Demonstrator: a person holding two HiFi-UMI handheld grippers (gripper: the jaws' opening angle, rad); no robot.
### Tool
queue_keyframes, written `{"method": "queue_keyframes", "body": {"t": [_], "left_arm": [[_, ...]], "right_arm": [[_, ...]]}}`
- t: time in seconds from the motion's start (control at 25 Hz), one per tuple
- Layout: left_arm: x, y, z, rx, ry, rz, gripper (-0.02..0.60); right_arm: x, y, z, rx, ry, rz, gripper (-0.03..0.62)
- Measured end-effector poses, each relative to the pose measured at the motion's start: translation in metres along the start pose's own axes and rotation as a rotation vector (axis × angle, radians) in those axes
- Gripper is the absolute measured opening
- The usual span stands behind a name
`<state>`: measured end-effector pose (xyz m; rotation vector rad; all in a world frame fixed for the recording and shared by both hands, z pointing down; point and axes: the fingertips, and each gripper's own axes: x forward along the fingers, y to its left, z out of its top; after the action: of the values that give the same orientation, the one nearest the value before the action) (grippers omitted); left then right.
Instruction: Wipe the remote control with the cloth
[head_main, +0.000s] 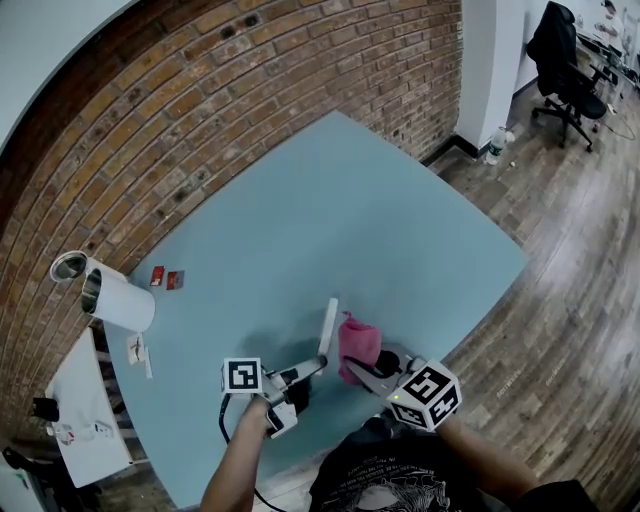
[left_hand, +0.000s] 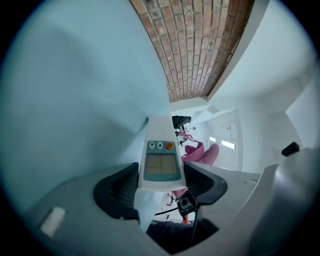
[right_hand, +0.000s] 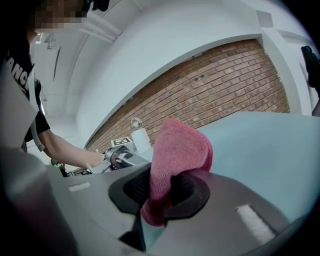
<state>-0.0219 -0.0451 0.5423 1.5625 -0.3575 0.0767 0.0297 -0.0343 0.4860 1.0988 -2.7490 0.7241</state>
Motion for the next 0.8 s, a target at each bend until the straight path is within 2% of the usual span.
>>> {"method": "queue_keyframes", "body": {"t": [0.2,0.36,0.6,0.8], "left_arm": [[-0.012,0.018,0.001,0.226,0.148,0.169,0.279],[-0.018,0.029,0.003,0.419,0.269,0.273,0.279],[-0.026,0.040,0.004,0.766,0.511,0.405,0.281],[-0.026,0.042,0.003,0.905,0.638,0.483,0.282]], "right_arm": [[0.000,-0.013,-0.002,0.032,0.002,-0.045,0.067],[0.004,-0.014,-0.005,0.034,0.017,-0.061,0.067],[0.011,-0.021,-0.005,0.041,0.024,-0.096,0.067],[0.018,-0.023,-0.003,0.045,0.037,-0.121,0.067]]}}
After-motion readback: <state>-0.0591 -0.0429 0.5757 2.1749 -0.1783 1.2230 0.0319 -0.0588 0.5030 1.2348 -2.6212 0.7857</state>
